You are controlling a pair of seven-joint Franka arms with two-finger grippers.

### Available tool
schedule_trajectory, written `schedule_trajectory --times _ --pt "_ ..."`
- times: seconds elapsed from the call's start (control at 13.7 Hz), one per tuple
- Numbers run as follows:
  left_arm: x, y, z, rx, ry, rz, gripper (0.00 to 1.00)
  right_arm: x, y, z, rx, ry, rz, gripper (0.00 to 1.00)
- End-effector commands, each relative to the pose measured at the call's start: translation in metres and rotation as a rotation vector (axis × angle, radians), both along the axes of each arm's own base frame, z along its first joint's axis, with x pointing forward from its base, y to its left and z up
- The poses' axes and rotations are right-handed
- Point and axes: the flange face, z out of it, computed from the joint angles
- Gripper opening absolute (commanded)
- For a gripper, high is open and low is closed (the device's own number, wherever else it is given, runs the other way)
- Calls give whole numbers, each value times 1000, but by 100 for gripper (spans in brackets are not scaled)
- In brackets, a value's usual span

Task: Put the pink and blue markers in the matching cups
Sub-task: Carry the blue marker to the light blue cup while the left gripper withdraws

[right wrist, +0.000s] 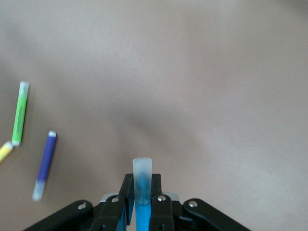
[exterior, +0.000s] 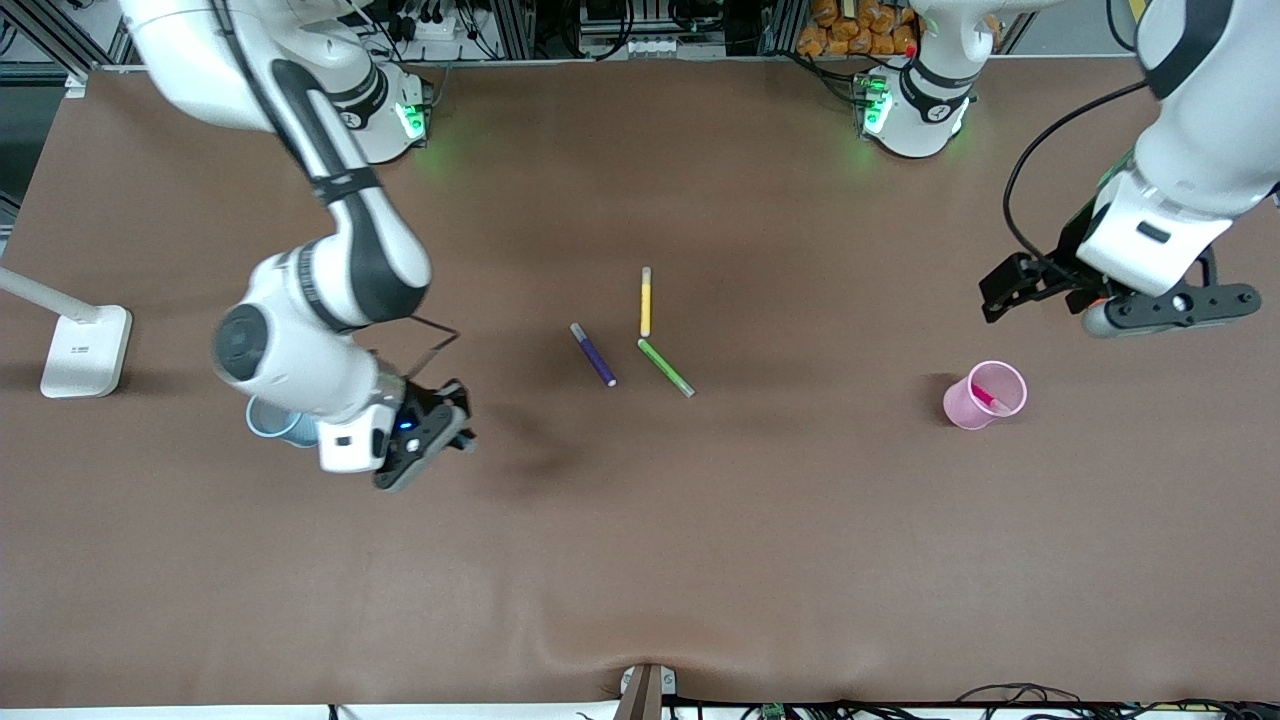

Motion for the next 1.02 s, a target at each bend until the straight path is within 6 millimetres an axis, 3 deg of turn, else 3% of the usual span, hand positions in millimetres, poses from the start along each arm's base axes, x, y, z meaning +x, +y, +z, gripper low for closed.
schedule_trajectory --times 0.0,0.15,0.58,0.8,0.95 --pt "-2 29 12 -101 10 -61 100 10 -40 24 73 -47 141 0" --pt "2 52 11 -133 5 -121 100 17 -81 28 135 -98 225 0" --pt "0 56 15 -60 -1 -135 100 12 -202 55 355 -202 423 0" --pt "0 55 16 -61 -1 -137 100 -2 -260 53 508 -264 483 0" --pt "0 54 17 -61 -1 -140 100 -10 -286 52 560 -306 513 0"
